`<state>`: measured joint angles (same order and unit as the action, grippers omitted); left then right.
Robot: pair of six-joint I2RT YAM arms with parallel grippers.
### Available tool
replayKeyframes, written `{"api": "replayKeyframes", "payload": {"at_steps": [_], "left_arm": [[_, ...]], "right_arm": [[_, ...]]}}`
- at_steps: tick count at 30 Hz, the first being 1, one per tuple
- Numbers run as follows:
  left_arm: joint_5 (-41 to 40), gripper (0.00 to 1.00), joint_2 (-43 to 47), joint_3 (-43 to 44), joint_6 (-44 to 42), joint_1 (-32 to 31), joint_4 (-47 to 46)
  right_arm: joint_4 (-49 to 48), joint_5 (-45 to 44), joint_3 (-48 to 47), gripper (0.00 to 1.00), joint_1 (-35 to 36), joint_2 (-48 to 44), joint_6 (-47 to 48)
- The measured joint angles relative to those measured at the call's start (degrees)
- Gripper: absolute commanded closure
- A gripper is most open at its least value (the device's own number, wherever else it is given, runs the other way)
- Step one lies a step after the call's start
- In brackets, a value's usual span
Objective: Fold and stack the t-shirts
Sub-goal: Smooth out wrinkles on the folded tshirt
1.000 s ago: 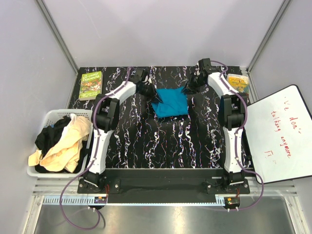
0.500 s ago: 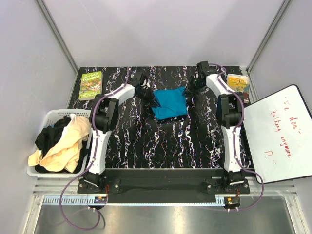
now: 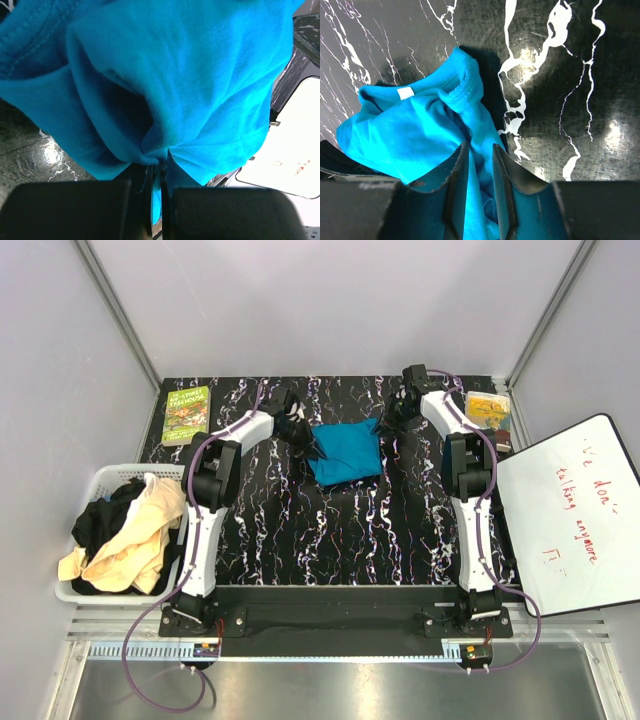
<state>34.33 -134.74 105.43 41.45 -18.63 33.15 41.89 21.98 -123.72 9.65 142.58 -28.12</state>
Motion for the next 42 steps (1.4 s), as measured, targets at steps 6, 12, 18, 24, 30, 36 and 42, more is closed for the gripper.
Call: {"api": "replayKeyframes", "payload": {"at_steps": [6, 12, 18, 24, 30, 36, 42], "left_arm": [[0.1, 1.00, 0.0, 0.0, -0.7, 0.0, 0.2], [0.2, 1.00, 0.0, 0.0, -1.1, 0.0, 0.2], [0.5, 1.00, -0.4, 0.7, -1.4, 0.0, 0.7], [0.9, 1.00, -1.2, 1.8, -1.8, 0.2, 1.6], [1.3, 1.00, -1.6, 2.3, -2.0, 0.2, 2.0], [1.5, 1.00, -2.0, 2.6, -2.0, 0.3, 2.1], [1.5, 1.00, -2.0, 2.6, -2.0, 0.3, 2.1]], "right_arm": [[0.1, 0.6, -0.1, 0.61, 0.0, 0.0, 0.0], [0.8, 1.7, -1.2, 0.53, 0.0, 0.0, -0.7], [1.3, 3.5, -2.5, 0.54, 0.1, 0.2, -1.0], [1.3, 6.4, -6.1, 0.56, 0.5, 2.9, -1.4], [2.4, 7.6, -8.0, 0.54, 2.2, 6.2, -1.6], [3.2, 7.1, -8.7, 0.80, 2.4, 6.3, -1.1], [3.5, 6.3, -9.1, 1.00, 2.5, 6.5, 0.1]]}}
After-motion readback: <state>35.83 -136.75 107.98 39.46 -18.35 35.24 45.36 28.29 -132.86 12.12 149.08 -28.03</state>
